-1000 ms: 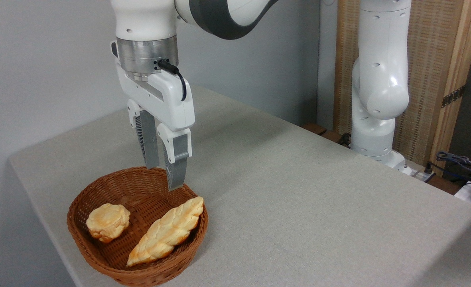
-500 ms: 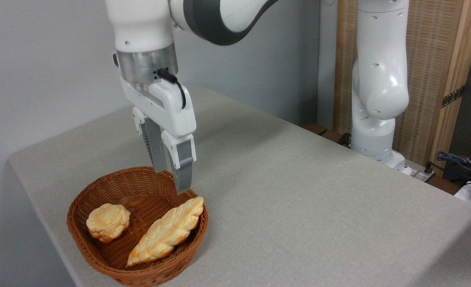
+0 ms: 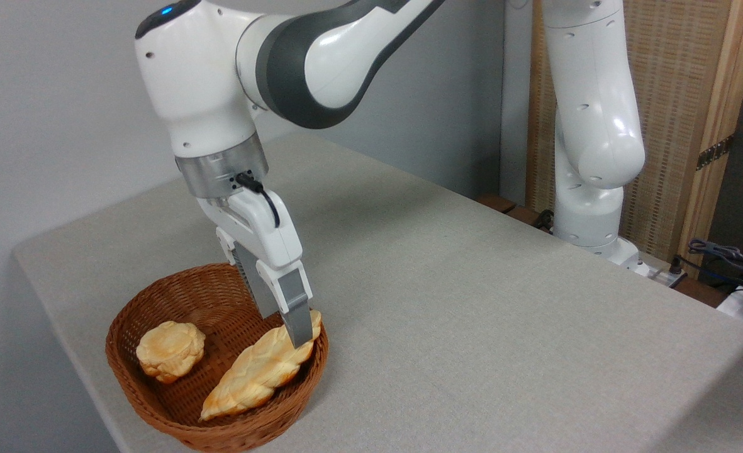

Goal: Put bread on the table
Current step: 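Lower the gripper onto the long golden loaf and close on its end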

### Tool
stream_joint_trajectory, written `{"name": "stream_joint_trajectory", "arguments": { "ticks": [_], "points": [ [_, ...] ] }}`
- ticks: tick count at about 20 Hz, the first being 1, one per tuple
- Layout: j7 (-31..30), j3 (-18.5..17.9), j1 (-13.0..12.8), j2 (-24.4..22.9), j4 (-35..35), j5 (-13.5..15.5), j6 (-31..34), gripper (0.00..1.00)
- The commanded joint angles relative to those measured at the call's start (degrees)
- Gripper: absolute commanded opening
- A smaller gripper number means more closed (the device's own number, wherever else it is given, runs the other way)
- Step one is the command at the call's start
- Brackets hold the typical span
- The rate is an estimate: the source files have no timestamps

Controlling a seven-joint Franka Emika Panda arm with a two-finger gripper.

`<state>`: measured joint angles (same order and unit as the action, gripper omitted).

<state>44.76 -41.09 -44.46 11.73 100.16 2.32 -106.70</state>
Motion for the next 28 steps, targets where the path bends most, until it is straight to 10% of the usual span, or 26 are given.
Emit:
{"name": "stream_joint_trajectory", "arguments": {
  "ticks": [1, 8, 13, 28],
  "points": [
    [2.35, -0.49, 0.07, 1.36, -0.58, 0.32, 0.17, 1.00],
    [2.35, -0.49, 0.07, 3.30, -0.58, 0.32, -0.62, 0.95],
    [4.54, -0.49, 0.07, 3.30, -0.58, 0.32, -0.88, 0.26],
    [4.29, -0.49, -0.01, 2.68, -1.81, 0.67, -1.15, 0.25]
  ]
}}
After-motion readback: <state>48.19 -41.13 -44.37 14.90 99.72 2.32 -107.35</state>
